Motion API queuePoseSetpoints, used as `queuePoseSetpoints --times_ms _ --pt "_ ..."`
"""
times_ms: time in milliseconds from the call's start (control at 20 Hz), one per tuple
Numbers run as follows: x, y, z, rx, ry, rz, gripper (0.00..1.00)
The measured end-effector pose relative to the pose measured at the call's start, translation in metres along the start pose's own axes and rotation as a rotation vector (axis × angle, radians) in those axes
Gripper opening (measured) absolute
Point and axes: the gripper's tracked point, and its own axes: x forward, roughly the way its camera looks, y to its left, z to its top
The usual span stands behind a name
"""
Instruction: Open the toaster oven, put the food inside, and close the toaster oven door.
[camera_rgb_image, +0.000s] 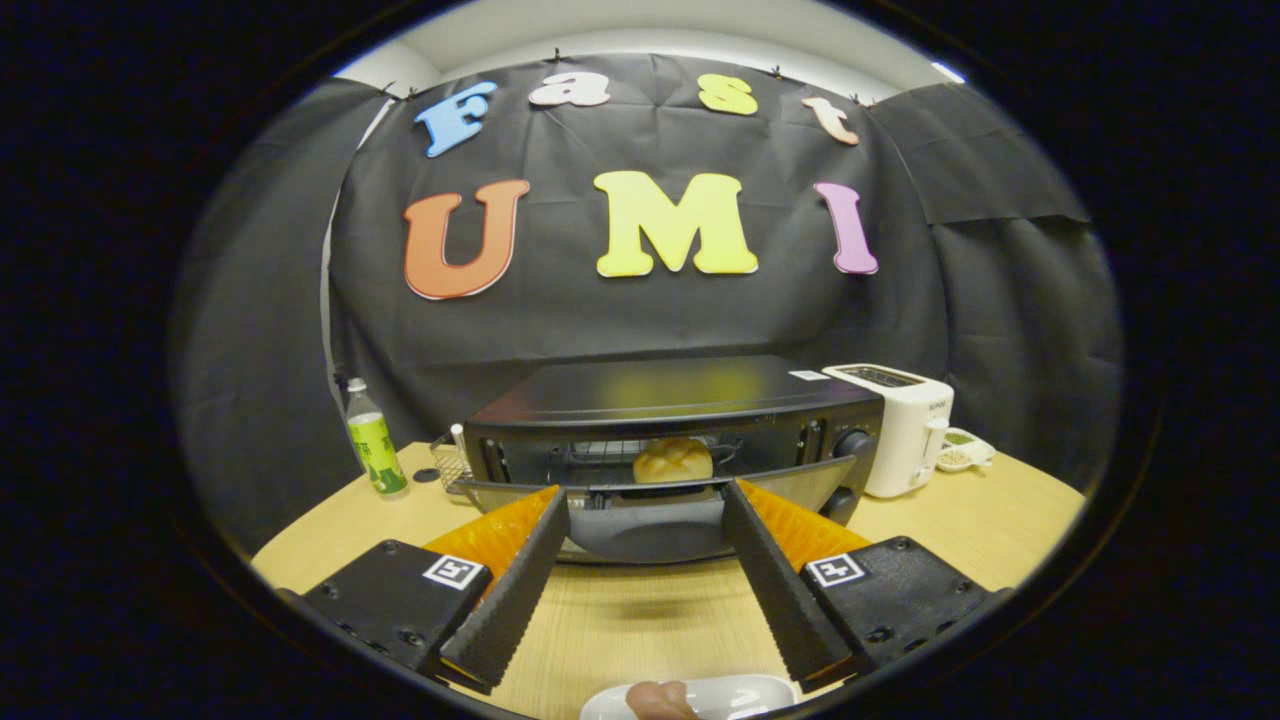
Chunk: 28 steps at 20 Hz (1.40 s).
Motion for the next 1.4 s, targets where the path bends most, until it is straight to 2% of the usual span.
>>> queuePoseSetpoints --times_ms 250,500,700,900,1100,1200,1400 --pt "0.007 0.002 0.012 0.118 0.011 0.027 1.0" --pt "0.005 -0.014 0.017 0.125 0.028 0.017 1.0" --pt "-0.015 -0.029 0.03 0.099 0.046 0.008 1.0" --pt "-0.049 -0.031 0.057 0.095 0.028 0.036 1.0" --pt "-0.097 -0.026 0.093 0.003 -0.034 0.087 1.0" --pt "-0.119 -0.027 0.114 -0.037 -0.077 0.078 1.0" --pt "-0.172 -0.028 0.185 -0.097 -0.192 0.061 1.0"
